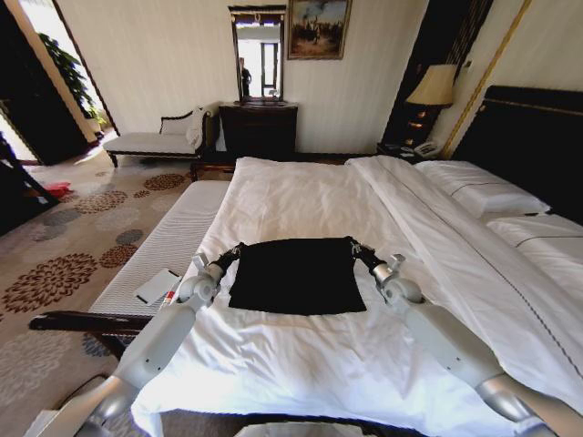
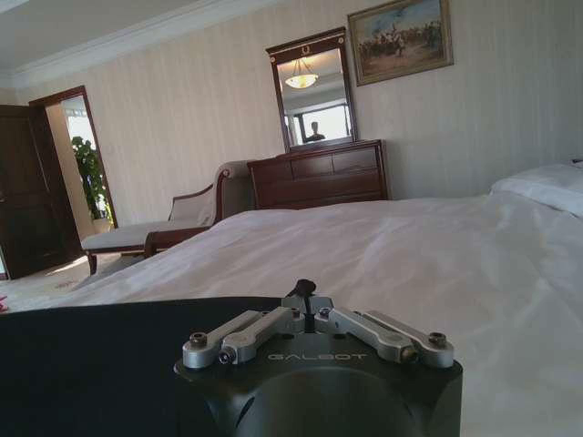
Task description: Fold the clothes on the bed.
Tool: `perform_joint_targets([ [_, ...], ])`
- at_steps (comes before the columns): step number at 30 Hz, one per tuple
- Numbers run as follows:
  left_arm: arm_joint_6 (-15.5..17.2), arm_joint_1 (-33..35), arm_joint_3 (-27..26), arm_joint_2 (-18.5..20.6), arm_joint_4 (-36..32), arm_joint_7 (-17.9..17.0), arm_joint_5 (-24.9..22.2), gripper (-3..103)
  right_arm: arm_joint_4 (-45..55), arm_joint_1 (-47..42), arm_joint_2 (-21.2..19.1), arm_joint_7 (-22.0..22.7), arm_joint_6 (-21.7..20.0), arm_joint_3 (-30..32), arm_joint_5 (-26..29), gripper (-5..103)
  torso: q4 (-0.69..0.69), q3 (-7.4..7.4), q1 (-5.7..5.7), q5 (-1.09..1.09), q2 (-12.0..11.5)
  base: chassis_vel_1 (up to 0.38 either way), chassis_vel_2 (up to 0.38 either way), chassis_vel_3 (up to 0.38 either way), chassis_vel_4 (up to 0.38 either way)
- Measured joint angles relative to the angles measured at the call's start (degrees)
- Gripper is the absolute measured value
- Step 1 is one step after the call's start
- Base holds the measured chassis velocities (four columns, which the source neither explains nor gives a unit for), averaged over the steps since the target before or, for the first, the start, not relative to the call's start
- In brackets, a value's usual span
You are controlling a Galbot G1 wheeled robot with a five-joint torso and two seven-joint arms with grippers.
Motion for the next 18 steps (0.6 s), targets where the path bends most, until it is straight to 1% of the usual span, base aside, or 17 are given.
perform_joint_targets([
  [2,-0.01,1.87,-0.76,1.27,-1.98,0.11,-0.55,1,1.02,-2.44,-0.12,-0.07,0.24,1.64,-0.08,0,0.01,0.00,0.00,0.01,0.00,0.000,0.000,0.000,0.000],
  [6,-0.04,4.10,-1.71,2.60,-4.29,0.11,-0.98,1,2.17,-5.25,-0.93,-0.63,0.86,3.54,-0.62,0,0.01,0.00,-0.01,0.00,0.00,0.000,0.000,0.000,0.000],
  [9,-0.08,5.22,-2.10,3.10,-5.53,0.10,-1.08,1,2.99,-6.70,-1.42,-0.73,1.12,4.75,-0.71,0,0.02,0.00,0.00,-0.01,0.00,0.000,0.000,0.000,0.000],
  [11,-0.12,6.00,-2.26,3.66,-6.57,-0.01,-1.08,1,3.81,-8.02,-1.78,-0.74,1.21,5.81,-0.86,0,0.01,0.01,0.00,0.02,0.00,0.000,0.000,0.000,0.000],
  [15,-0.23,6.87,-2.41,4.33,-7.69,-0.26,-1.07,1,4.78,-9.55,-2.16,-0.86,1.67,7.16,-1.65,0,0.01,0.00,0.00,-0.01,0.00,0.000,0.000,0.000,0.000],
  [18,-0.50,9.30,-3.11,5.34,-9.52,-0.40,-0.54,1,6.13,-12.18,-2.13,-1.09,2.65,9.02,-3.64,0,0.01,0.00,0.01,-0.01,0.00,0.000,0.000,0.000,0.000],
])
